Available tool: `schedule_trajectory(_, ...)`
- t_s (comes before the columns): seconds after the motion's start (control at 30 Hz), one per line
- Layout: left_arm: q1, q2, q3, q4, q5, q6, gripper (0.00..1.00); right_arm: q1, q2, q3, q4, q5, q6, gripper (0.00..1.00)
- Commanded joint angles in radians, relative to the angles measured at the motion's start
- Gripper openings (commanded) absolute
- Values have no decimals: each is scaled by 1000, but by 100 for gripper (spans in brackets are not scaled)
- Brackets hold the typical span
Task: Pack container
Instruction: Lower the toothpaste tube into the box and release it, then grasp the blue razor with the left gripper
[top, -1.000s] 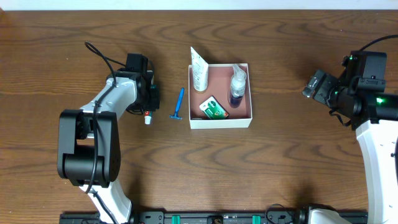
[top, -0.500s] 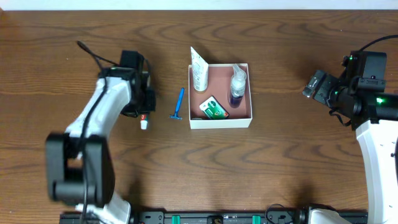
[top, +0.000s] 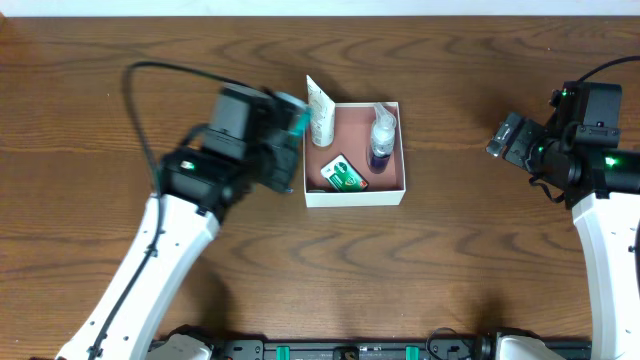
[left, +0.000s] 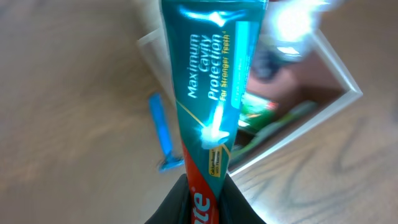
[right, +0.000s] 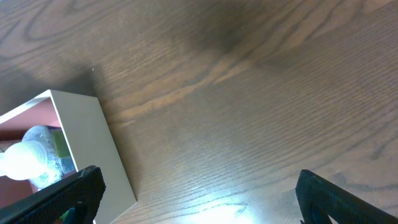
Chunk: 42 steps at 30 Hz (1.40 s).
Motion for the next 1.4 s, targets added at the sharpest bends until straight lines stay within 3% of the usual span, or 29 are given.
schedule_trajectory(0.0,-95,37,3,45,16,264,14,-6,0,12,-1,0,-6,99)
schedule_trajectory(0.13,-168,135,3,90,16,514,15,-7,0,12,-1,0,-6,99)
schedule_trajectory(0.27,-185,250,3,151,14,638,16,-6,0,12,-1,0,-6,99)
schedule_trajectory(0.43,-182,366,3,232,-66,658,16,-7,0,12,-1,0,-6,99)
schedule_trajectory(0.53,-182,391,3,238,-67,657,27,-7,0,12,-1,0,-6,99)
schedule_trajectory(0.67,-184,376,5,224,-68,572,53,-6,0,12,-1,0,-6,99)
schedule_trajectory(0.77,-180,317,9,180,-89,475,60,-6,0,12,-1,0,-6,99)
schedule_trajectory(0.83,-167,264,10,159,-133,354,98,-7,0,12,-1,0,-6,99)
schedule_trajectory(1.07,-48,89,10,-3,-161,116,98,-6,0,12,-1,0,-6,99)
schedule_trajectory(1.23,95,81,5,-36,-161,-80,99,-6,0,12,-1,0,-6,99)
schedule_trajectory(1.27,121,93,3,-35,-161,-105,97,-7,0,12,-1,0,-6,99)
schedule_trajectory(1.33,159,129,2,-32,-161,-114,81,-7,0,12,-1,0,-6,99)
schedule_trajectory(1.37,169,148,2,-26,-161,-114,80,-7,0,12,-1,0,-6,99)
